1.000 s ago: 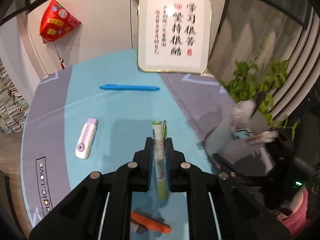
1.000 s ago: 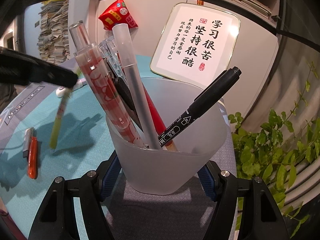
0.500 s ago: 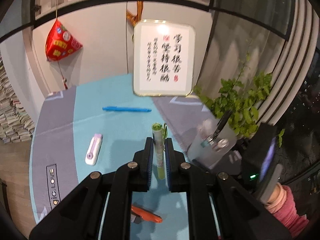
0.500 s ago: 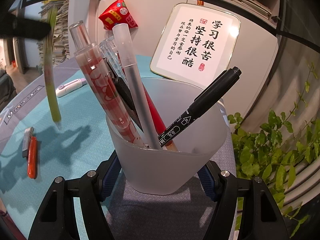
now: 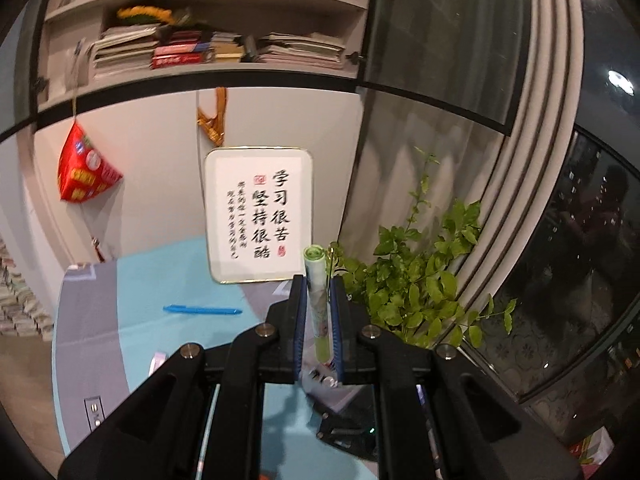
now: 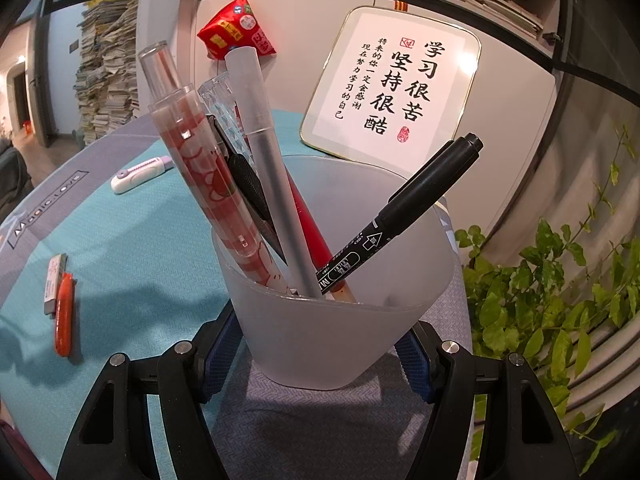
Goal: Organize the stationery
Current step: 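Lower the green pen into the cup and open the left tool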
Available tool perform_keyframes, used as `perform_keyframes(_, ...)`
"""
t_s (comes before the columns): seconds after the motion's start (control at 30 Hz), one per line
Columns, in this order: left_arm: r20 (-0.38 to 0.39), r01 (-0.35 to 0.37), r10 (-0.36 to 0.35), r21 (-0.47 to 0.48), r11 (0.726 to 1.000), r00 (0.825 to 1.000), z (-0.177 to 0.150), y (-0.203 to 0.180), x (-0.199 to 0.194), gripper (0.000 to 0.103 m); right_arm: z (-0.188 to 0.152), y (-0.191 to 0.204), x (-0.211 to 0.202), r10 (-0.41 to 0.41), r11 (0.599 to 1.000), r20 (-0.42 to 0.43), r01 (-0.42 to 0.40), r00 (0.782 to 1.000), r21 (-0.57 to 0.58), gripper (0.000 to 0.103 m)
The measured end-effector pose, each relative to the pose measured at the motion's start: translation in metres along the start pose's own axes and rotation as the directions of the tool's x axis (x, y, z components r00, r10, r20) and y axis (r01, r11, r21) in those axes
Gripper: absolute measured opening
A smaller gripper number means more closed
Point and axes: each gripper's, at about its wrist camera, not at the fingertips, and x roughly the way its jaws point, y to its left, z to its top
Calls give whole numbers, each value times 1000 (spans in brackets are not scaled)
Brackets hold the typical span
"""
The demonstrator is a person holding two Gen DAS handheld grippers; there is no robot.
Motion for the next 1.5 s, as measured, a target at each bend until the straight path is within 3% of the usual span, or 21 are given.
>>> perform_keyframes(0.23,-67,7,-4,52,999,998,-2,-20,37,10,0,1,0,0,1000,1,0,1000,0,71)
perform_keyframes(0.73,-149,-32,42,68,997,988,-17,-16,85,10,0,1,0,-1,1000,1,1,1000,0,71)
perform_keyframes(1.5,-277,-12,31,69,998,960,-48,-12,113,10,-1,1,0,-2,1000,0,2,1000,0,71)
